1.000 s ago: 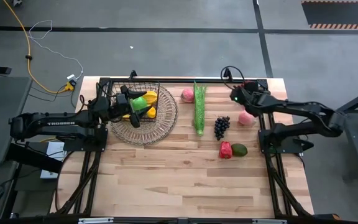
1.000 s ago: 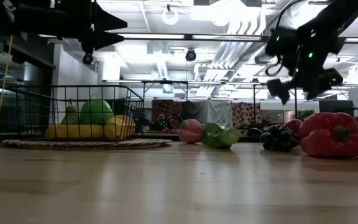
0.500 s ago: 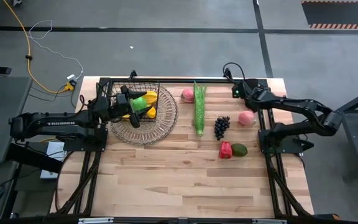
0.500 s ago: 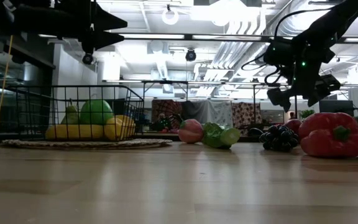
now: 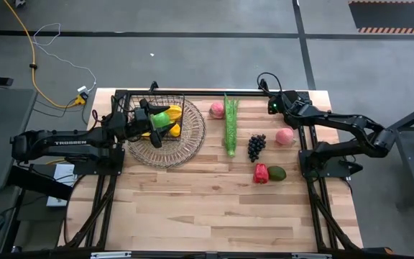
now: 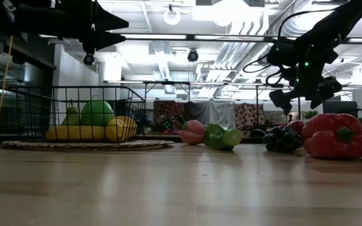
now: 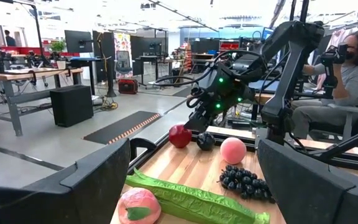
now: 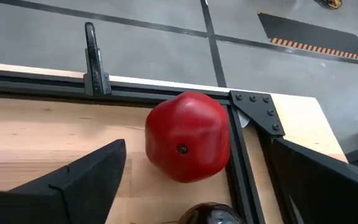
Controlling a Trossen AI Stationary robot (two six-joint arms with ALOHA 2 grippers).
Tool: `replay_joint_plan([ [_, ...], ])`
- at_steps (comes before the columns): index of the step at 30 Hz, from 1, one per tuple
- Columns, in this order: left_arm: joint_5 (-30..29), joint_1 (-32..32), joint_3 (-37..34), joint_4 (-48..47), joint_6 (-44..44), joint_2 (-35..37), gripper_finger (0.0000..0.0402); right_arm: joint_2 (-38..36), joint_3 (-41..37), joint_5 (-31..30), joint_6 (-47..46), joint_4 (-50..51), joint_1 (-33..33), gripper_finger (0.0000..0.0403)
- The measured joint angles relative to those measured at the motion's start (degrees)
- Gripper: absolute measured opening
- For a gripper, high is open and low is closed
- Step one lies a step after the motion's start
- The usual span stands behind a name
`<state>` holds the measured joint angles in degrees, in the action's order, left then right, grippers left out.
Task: Build produce basket
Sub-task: Put the red pomegranate into the black wire basket
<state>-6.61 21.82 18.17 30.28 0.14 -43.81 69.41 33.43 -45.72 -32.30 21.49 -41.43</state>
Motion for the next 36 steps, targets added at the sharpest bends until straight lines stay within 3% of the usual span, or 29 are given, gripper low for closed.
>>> replay_joint_plan([
  [7,0.0,0.0,0.0,0.0,-0.1,0.0,0.034,0.0,0.0,-0.3,-2.5,-0.1,-1.5,0.039],
  [15,0.0,0.0,0.0,0.0,-0.1,0.0,0.034,0.0,-0.1,6.0,-7.8,-1.3,-1.9,0.039],
  [21,0.0,0.0,0.0,0.0,-0.6,0.0,0.034,0.8,-0.1,8.2,-8.8,-1.5,-7.6,0.039],
  [28,0.0,0.0,0.0,0.1,-0.6,0.0,0.034,4.6,-0.1,3.8,-11.1,-3.1,-7.0,0.0389],
  [36,0.0,0.0,0.0,0.1,-0.6,0.0,0.034,8.9,-0.1,4.1,-16.8,-6.5,-6.9,0.0389],
])
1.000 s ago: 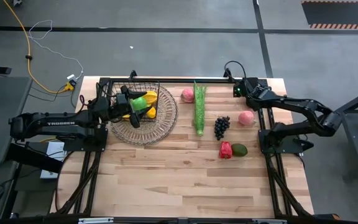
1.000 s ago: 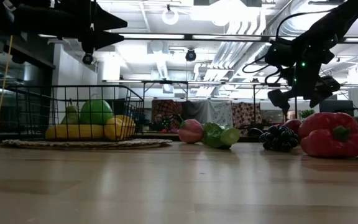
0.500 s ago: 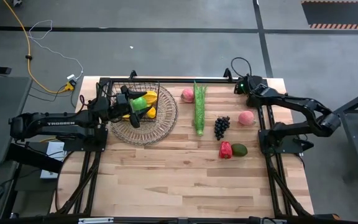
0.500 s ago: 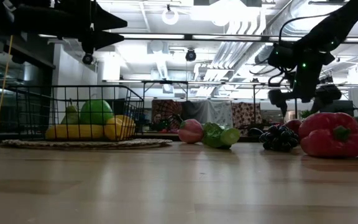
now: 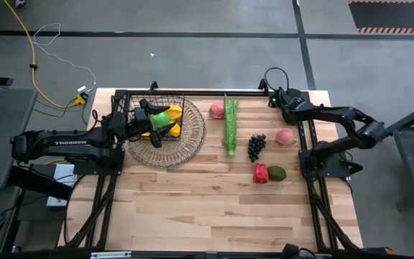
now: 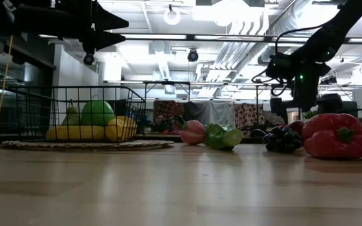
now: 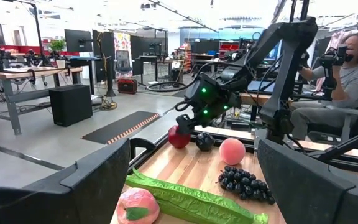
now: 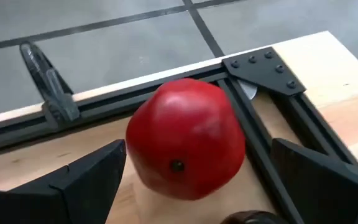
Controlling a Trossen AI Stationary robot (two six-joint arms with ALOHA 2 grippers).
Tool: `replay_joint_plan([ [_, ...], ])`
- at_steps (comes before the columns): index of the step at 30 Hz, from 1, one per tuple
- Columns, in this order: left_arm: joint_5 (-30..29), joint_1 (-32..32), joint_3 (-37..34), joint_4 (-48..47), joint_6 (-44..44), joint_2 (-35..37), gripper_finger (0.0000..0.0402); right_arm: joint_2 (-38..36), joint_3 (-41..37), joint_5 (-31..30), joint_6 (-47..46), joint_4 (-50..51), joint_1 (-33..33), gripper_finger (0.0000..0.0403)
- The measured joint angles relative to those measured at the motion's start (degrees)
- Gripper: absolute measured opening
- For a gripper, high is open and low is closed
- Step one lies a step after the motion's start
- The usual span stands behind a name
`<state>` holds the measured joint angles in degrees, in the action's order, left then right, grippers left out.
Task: Build produce basket
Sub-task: Put the red pomegranate into the black wire basket
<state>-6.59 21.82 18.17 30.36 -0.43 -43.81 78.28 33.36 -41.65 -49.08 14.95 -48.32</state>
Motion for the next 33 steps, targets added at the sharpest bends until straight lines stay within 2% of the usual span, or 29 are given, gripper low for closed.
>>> replay_joint_plan([
  [13,0.0,0.0,0.0,0.0,0.0,0.0,0.034,3.2,0.0,-2.8,-5.6,-7.6,0.4,0.0389],
  [26,0.1,0.0,0.0,0.0,-1.1,0.0,0.034,3.4,0.0,-2.8,-5.9,-6.1,0.6,0.0389],
  [33,0.1,0.0,0.0,0.0,-0.9,0.0,0.034,6.1,0.0,-6.4,-3.8,-4.9,2.0,0.0389],
])
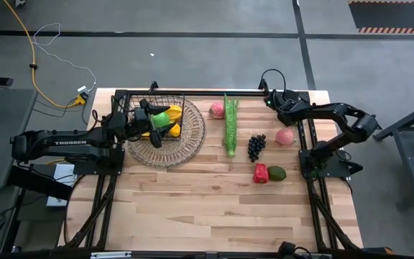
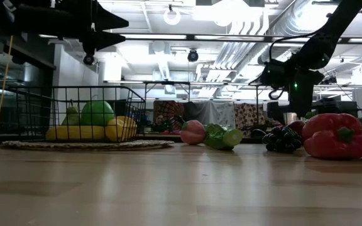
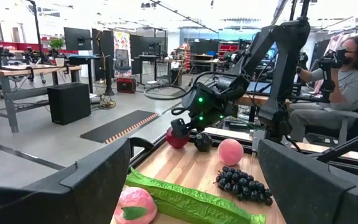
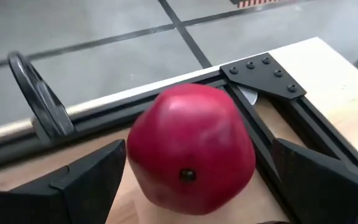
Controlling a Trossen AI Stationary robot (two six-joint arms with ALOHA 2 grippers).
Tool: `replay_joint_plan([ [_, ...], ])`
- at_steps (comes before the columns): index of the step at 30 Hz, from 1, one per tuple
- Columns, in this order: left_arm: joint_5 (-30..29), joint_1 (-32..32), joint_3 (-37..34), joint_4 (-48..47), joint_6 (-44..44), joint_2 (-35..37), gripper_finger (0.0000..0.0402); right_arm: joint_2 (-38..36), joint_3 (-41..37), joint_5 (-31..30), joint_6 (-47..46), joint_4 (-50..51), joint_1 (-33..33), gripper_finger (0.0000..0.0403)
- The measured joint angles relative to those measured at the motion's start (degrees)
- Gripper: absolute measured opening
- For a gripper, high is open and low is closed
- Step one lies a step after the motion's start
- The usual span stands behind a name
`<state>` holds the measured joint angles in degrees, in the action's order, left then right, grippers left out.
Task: Build produce basket
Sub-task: Put the red pomegranate into the black wire basket
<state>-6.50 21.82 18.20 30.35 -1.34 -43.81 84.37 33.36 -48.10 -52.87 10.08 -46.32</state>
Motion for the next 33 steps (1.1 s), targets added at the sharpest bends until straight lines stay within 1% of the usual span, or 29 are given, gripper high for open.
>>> replay_joint_plan([
  [3,0.0,0.0,0.0,0.0,0.0,0.0,0.034,1.3,0.0,-1.3,1.6,0.0,0.7,0.0389],
  [8,0.0,0.0,0.0,0.0,-0.7,0.0,0.034,2.4,0.0,-2.4,1.5,0.0,1.2,0.0389],
  [12,0.0,0.0,0.0,0.0,-1.0,0.0,0.034,2.4,0.0,-2.5,1.5,0.1,1.2,0.0378],
  [15,0.0,0.0,0.0,0.0,-1.0,0.0,0.034,2.4,0.0,-2.5,1.4,0.6,1.2,0.0358],
  [21,0.0,0.0,0.0,0.0,-1.0,0.0,0.034,2.4,0.0,-2.4,0.4,1.9,1.0,0.0305],
  [25,0.0,0.0,0.0,0.0,-1.0,0.0,0.034,2.4,0.0,-0.9,0.5,2.0,1.0,0.0273],
  [29,-0.1,0.0,0.0,0.0,-0.6,0.0,0.034,2.4,0.0,0.6,2.6,2.0,1.1,0.0242],
  [33,-0.1,0.0,0.0,0.0,0.0,0.0,0.034,2.1,0.0,-0.4,4.6,2.1,2.9,0.0199],
])
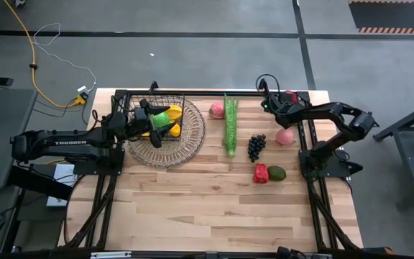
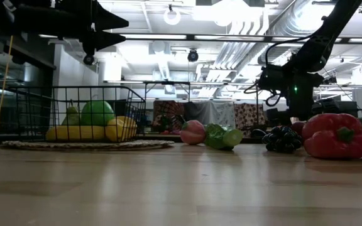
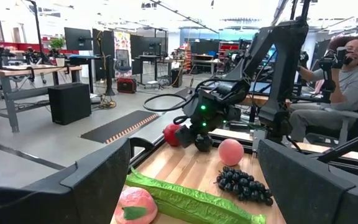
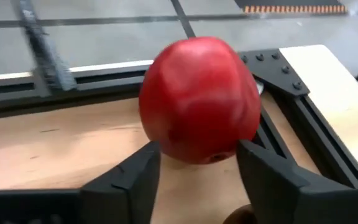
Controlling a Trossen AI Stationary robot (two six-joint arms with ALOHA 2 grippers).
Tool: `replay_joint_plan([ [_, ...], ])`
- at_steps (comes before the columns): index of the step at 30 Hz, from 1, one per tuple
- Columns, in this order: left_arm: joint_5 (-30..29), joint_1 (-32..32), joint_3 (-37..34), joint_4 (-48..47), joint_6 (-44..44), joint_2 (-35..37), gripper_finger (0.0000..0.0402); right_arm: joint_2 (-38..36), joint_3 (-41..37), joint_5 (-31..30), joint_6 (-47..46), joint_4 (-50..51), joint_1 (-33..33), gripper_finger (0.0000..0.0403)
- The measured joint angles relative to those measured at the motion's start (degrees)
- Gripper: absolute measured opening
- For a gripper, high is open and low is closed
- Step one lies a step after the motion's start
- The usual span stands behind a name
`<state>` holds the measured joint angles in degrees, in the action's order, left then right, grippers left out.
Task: Build produce basket
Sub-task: Put the red pomegranate into the black wire basket
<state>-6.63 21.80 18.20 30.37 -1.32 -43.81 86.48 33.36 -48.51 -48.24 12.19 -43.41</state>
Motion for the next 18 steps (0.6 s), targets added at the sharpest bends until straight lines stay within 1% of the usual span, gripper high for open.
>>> replay_joint_plan([
  [5,0.0,0.0,0.0,0.0,0.0,0.0,0.034,-2.3,0.0,-1.8,0.7,0.3,2.8,0.0144],
  [8,0.0,0.0,0.0,0.0,0.0,0.0,0.034,-4.6,0.0,-3.4,0.8,0.8,4.2,0.0125],
  [11,0.0,0.0,0.0,0.0,0.0,0.0,0.034,-6.9,0.0,-2.5,2.2,0.9,4.6,0.0116],
  [15,0.0,0.0,0.0,0.0,0.0,0.0,0.034,-9.3,0.0,-0.8,2.5,-0.4,4.5,0.0115],
  [16,0.0,0.0,0.0,0.0,-0.1,0.0,0.034,-9.6,0.0,-0.7,3.6,-1.5,4.3,0.0115],
  [18,0.0,0.0,0.0,0.0,-0.5,0.0,0.034,-9.9,0.0,1.6,6.4,-5.2,3.8,0.0118],
])
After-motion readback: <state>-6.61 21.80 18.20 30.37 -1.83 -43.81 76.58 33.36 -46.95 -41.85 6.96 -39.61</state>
